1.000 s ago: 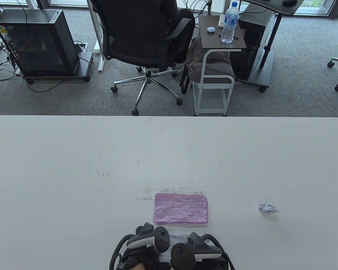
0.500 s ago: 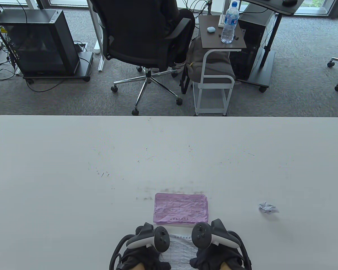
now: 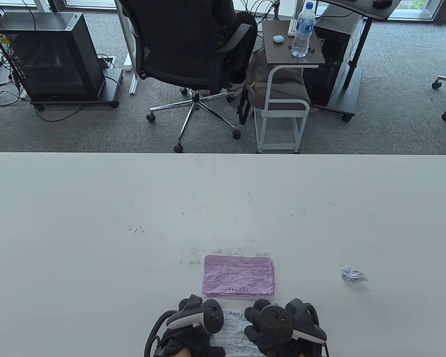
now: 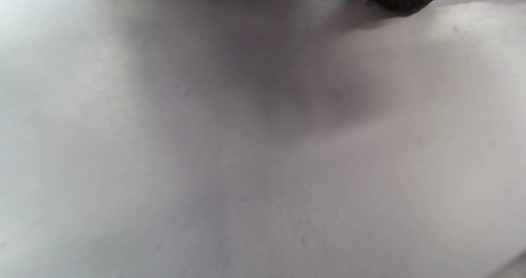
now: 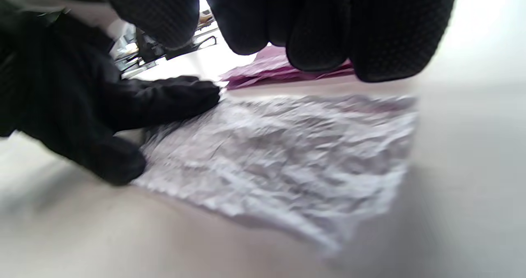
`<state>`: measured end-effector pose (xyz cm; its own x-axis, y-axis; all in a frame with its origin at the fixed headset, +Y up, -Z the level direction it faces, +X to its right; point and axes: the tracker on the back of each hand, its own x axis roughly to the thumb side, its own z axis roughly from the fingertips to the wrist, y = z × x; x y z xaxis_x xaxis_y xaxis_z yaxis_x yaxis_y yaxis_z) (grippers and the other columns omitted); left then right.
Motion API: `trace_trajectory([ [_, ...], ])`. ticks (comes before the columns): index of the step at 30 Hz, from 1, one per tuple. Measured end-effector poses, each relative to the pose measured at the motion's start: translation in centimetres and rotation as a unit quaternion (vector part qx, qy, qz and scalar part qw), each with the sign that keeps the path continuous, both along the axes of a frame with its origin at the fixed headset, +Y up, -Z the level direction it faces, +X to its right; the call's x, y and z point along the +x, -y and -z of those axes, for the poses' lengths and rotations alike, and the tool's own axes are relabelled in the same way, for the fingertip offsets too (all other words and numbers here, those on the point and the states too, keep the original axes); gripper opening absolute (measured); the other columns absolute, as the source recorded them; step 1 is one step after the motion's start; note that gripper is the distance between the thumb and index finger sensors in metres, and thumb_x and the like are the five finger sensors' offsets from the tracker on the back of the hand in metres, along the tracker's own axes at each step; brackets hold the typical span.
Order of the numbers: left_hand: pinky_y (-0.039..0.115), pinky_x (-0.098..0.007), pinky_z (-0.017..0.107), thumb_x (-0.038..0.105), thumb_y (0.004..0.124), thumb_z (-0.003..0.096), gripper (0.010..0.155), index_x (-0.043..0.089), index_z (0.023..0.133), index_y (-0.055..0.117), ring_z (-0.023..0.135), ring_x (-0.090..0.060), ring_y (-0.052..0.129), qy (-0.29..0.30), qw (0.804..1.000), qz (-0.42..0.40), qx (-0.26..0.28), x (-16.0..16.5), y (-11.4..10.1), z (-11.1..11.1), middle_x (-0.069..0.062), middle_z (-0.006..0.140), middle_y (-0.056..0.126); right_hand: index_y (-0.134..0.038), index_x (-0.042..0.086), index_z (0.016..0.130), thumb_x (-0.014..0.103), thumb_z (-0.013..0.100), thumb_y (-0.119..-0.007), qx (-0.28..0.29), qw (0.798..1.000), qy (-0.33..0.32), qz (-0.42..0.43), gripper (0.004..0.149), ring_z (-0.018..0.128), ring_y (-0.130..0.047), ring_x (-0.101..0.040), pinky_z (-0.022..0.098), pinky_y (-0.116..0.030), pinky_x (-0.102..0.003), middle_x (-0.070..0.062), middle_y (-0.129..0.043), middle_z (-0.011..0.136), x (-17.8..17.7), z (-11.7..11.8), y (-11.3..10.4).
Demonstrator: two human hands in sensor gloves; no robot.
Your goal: Flatten crumpled invoices and stack
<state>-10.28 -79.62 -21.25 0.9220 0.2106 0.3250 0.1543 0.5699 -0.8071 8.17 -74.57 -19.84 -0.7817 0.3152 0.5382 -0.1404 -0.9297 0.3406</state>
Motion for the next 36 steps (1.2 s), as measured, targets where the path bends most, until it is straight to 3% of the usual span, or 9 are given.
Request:
trace_trajectory([
  [2, 0.013, -0.073, 0.058, 0.057, 0.061, 0.0558, 0.096, 0.014, 0.097, -0.014, 0.080, -0.061, -0.022, 0.001, 1.000, 0.000, 0.002, 0.0, 0.0, 0.0, -0.026, 0.088, -0.027, -0.058, 0.011, 0.099, 0.039, 0.056, -0.071, 0.009, 0.998, -0.050, -0.048, 0.052, 0.078, -0.074, -0.038, 0.049, -0.080, -0.052, -0.022, -0.053, 0.101, -2.1, -0.6, 1.0],
  [5, 0.013, -0.073, 0.058, 0.057, 0.062, 0.0559, 0.096, 0.014, 0.097, -0.014, 0.080, -0.061, -0.022, 0.001, 1.000, 0.001, -0.001, 0.0, 0.0, 0.0, -0.026, 0.088, -0.027, -0.053, 0.011, 0.101, 0.039, 0.057, -0.069, -0.002, 0.991, -0.067, -0.115, 0.055, 0.082, -0.070, -0.040, 0.051, -0.079, -0.052, -0.023, -0.050, 0.104, -3.5, -0.9, 2.4],
  [7, 0.013, -0.073, 0.058, 0.057, 0.062, 0.0557, 0.096, 0.014, 0.097, -0.014, 0.080, -0.061, -0.022, 0.002, 1.000, 0.001, -0.001, 0.0, 0.0, 0.0, -0.026, 0.088, -0.027, -0.046, 0.013, 0.104, 0.039, 0.057, -0.068, -0.017, 0.987, -0.039, -0.154, 0.058, 0.085, -0.061, -0.037, 0.054, -0.072, -0.049, -0.021, -0.043, 0.106, -3.5, -0.9, 2.7],
  [16, 0.013, -0.073, 0.058, 0.057, 0.062, 0.0556, 0.097, 0.014, 0.097, -0.014, 0.080, -0.060, -0.022, 0.001, 1.000, 0.001, -0.002, 0.1, 0.0, 0.1, -0.026, 0.088, -0.027, -0.052, 0.009, 0.101, 0.035, 0.058, -0.069, -0.044, 0.977, 0.113, -0.176, 0.053, 0.077, -0.072, -0.039, 0.046, -0.081, -0.051, -0.025, -0.056, 0.100, -1.2, 0.4, 2.3],
  [24, 0.013, -0.073, 0.058, 0.057, 0.062, 0.0556, 0.097, 0.014, 0.097, -0.014, 0.080, -0.060, -0.022, -0.001, 1.000, 0.001, -0.002, 0.1, 0.1, 0.0, -0.026, 0.088, -0.027, -0.055, 0.006, 0.098, 0.032, 0.058, -0.070, -0.056, 0.957, 0.177, -0.224, 0.050, 0.077, -0.075, -0.043, 0.044, -0.083, -0.052, -0.027, -0.058, 0.099, 0.3, 0.9, 2.2],
  [28, 0.012, -0.073, 0.058, 0.057, 0.062, 0.0556, 0.097, 0.015, 0.097, -0.014, 0.080, -0.060, -0.022, -0.003, 1.000, -0.001, -0.003, 0.1, 0.1, 0.0, -0.025, 0.088, -0.028, -0.057, 0.005, 0.097, 0.032, 0.058, -0.070, -0.066, 0.954, 0.198, -0.216, 0.049, 0.075, -0.076, -0.043, 0.043, -0.084, -0.049, -0.028, -0.059, 0.098, 1.5, 1.3, 2.1],
  [32, 0.012, -0.072, 0.058, 0.057, 0.062, 0.0556, 0.096, 0.015, 0.097, -0.014, 0.080, -0.059, -0.023, -0.005, 1.000, -0.003, -0.005, 0.0, 0.1, 0.0, -0.025, 0.088, -0.028, -0.059, 0.006, 0.097, 0.032, 0.058, -0.069, -0.092, 0.954, 0.250, -0.140, 0.049, 0.076, -0.075, -0.042, 0.045, -0.083, -0.049, -0.027, -0.059, 0.099, 4.2, 1.7, 1.9],
  [36, 0.012, -0.072, 0.058, 0.057, 0.063, 0.0555, 0.097, 0.015, 0.097, -0.014, 0.080, -0.059, -0.023, -0.007, 1.000, -0.005, -0.005, 0.0, 0.1, 0.0, -0.025, 0.088, -0.028, -0.060, 0.008, 0.099, 0.036, 0.058, -0.070, -0.060, 0.965, 0.245, -0.067, 0.051, 0.078, -0.076, -0.041, 0.045, -0.082, -0.051, -0.027, -0.059, 0.101, 6.3, 1.9, 1.1],
])
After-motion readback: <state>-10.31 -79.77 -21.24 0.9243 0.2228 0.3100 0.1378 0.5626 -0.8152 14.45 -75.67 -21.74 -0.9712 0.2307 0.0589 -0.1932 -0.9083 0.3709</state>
